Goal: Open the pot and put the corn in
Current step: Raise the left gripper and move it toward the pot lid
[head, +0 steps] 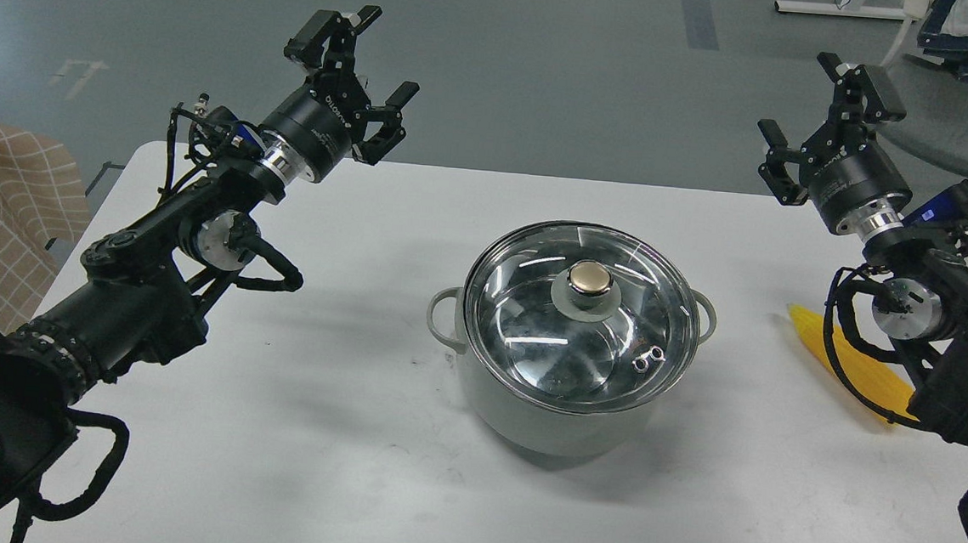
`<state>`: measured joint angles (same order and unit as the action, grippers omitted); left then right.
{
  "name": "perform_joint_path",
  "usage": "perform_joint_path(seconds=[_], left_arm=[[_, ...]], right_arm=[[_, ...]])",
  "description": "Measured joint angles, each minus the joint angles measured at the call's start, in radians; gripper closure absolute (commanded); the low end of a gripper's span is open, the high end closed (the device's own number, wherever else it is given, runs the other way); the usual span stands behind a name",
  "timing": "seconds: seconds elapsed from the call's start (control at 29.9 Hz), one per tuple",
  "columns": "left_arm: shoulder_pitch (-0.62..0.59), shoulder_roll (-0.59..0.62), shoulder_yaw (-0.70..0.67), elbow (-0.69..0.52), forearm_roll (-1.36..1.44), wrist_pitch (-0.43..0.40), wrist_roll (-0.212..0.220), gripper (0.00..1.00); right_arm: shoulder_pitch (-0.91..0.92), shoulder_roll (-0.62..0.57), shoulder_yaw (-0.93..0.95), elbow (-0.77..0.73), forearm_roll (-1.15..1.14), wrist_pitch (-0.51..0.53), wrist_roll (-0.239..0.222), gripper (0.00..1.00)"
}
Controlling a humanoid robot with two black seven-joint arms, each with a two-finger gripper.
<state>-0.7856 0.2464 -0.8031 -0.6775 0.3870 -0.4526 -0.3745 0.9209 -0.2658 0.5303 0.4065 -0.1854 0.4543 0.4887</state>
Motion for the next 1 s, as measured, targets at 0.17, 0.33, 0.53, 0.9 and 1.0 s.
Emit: perform_joint_path(seconds=[0.17, 0.33, 0.53, 0.9, 1.0], left_arm=[[0.000, -0.008, 0.002, 0.024, 0.000, -0.028, -0.007, 0.02], [0.000, -0.010, 0.003, 0.026, 0.005, -0.036, -0.009, 0.02], [-0.001, -0.015, 0.003, 0.025, 0.008, -0.036, -0.010, 0.02], [-0.001, -0.024, 0.003, 0.014, 0.009, -0.036, -0.010, 0.02], [-0.003, -0.029, 0.002, 0.013, 0.009, -0.036, -0.010, 0.02]], right_arm=[[0.000, 0.002, -0.003, 0.001, 0.000, 0.000, 0.000, 0.00], [-0.006, 0.003, -0.005, 0.004, 0.000, 0.020, 0.000, 0.00], [-0.011, 0.002, -0.004, 0.003, 0.000, 0.033, 0.000, 0.00], [-0.012, 0.005, -0.002, 0.001, 0.000, 0.034, 0.000, 0.00], [-0.012, 0.005, -0.001, 0.001, 0.001, 0.034, 0.000, 0.00]])
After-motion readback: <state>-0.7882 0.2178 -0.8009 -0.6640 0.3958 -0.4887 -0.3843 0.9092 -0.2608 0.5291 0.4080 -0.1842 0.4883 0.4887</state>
